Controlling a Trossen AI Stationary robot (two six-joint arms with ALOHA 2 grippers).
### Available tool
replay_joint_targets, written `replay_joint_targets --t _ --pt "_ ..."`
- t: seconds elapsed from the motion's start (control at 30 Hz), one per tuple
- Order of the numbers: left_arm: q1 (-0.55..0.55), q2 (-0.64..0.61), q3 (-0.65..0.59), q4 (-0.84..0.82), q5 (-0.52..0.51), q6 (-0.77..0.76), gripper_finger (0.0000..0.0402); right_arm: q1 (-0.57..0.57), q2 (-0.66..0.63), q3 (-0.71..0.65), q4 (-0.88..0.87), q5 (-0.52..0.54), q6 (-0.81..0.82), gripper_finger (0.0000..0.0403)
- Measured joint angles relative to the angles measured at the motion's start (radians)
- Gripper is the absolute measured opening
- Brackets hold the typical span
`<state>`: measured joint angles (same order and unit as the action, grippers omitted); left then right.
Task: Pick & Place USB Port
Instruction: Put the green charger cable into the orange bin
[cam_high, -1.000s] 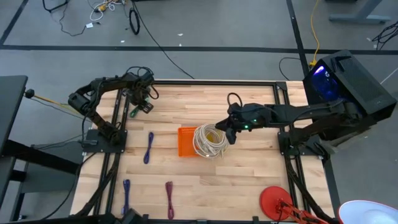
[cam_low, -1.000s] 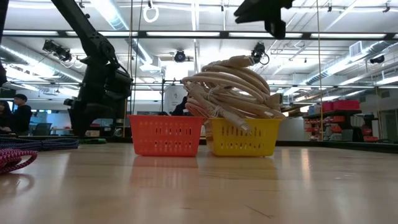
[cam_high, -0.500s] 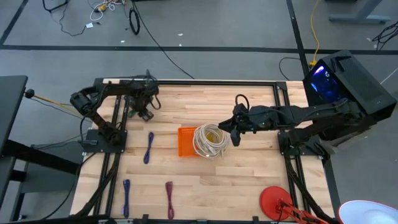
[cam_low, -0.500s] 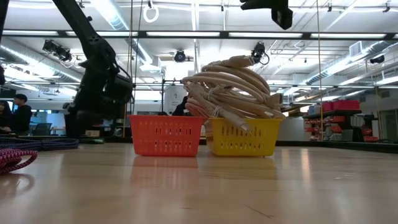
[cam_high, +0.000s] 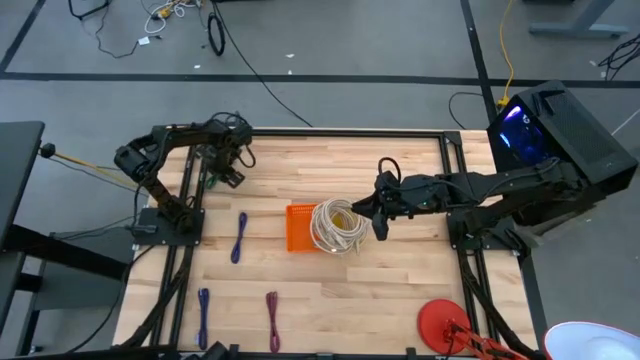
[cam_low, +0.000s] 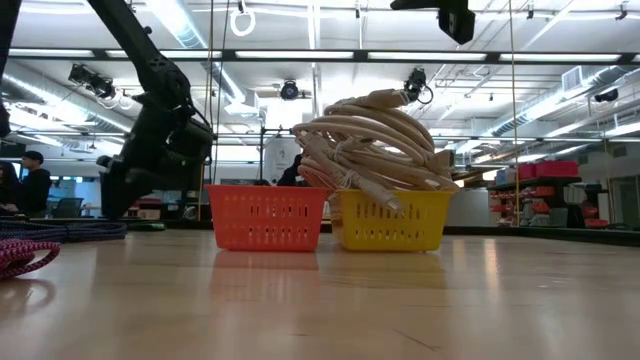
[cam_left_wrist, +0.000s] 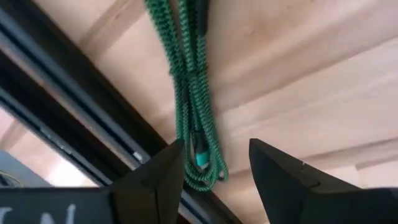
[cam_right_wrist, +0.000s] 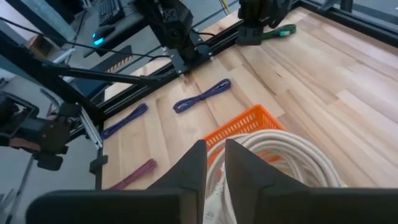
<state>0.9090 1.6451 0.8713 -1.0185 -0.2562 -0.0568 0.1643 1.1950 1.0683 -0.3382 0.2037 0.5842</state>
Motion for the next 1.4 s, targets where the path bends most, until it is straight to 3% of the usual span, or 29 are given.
replay_joint_targets --t 0.3,0.43,0.7,0.87,1.2,1.4 --pt "-0.048 0.091 -0.016 -0.061 -0.097 0.015 0.0145 0.021 0.0 0.0 0.002 0.027 0.013 0.0061" --pt "-0.085 0.096 -0.04 -0.009 -0.063 -0.016 0.0099 0.035 0.0 0.0 0.002 0.051 0.022 0.0061" --pt "-0.101 0.095 -0.06 0.002 -0.092 0.012 0.0017 0.04 0.0 0.0 0.002 0.051 0.02 0.0061" --pt "-0.1 0.078 -0.057 -0.009 -0.09 0.042 0.0006 0.039 0.0 0.0 0.002 0.051 0.006 0.0061" --pt "-0.106 -0.049 0.064 -0.058 0.086 0.008 0.0002 0.037 0.0 0.0 -0.004 0.083 -0.034 0.0061" --pt "-0.155 -0.209 0.182 -0.077 0.361 -0.125 0.0001 0.013 0.0 0.0 -0.008 0.095 -0.058 0.0061"
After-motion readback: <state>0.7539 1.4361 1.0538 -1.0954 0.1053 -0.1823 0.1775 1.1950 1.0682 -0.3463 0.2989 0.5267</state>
